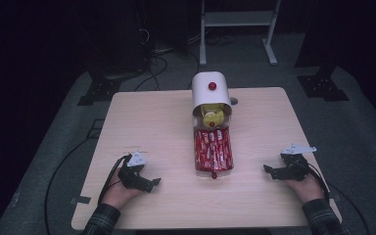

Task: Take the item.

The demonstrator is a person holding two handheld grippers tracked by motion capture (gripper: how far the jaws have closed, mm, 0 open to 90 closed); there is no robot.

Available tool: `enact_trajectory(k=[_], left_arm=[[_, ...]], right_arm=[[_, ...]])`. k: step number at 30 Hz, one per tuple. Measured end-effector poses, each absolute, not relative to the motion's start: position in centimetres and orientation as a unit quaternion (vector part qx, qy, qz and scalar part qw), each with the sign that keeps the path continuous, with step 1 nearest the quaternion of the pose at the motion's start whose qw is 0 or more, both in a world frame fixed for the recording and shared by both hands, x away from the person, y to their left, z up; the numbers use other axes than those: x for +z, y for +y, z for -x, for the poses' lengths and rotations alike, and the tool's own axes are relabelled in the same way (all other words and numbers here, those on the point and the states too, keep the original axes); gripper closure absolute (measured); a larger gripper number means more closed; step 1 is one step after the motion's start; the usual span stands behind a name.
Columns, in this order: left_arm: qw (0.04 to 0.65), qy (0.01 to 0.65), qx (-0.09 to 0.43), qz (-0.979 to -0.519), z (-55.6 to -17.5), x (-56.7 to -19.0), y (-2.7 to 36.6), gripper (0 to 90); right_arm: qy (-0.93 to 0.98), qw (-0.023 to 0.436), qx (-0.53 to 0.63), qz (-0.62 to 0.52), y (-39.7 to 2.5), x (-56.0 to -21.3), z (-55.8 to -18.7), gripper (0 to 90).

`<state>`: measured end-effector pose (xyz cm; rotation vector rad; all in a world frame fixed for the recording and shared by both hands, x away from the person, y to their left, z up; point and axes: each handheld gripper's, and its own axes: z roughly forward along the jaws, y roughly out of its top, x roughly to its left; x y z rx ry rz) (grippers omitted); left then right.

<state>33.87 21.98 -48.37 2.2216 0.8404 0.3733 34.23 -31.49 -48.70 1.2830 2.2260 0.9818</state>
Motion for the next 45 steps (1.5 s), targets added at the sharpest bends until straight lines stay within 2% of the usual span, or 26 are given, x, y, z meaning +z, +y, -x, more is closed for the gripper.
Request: enact_trajectory(k=[6,11,15,45], left_arm=[[0.360,0.326,0.145,-0.862,-33.9,-48.4,22.0,0.0],[0.360,0.326,0.145,-0.862,-33.9,-48.4,22.0,0.0],[0.360,0.326,0.145,-0.862,-33.9,-48.4,22.0,0.0],[0.360,0.326,0.145,-0.862,-33.9,-48.4,22.0,0.0]], right_arm=[[0.793,0.194,0.344,-0.463,-31.3,-48.6,-34.3,11.9],[0.797,0.184,0.327,-0.473,-30.9,-48.0,-34.4,19.4],[0.798,0.163,0.326,-0.480,-31.0,-47.7,-34.6,20.6],[0.801,0.146,0.347,-0.466,-30.0,-45.7,-34.3,18.8]])
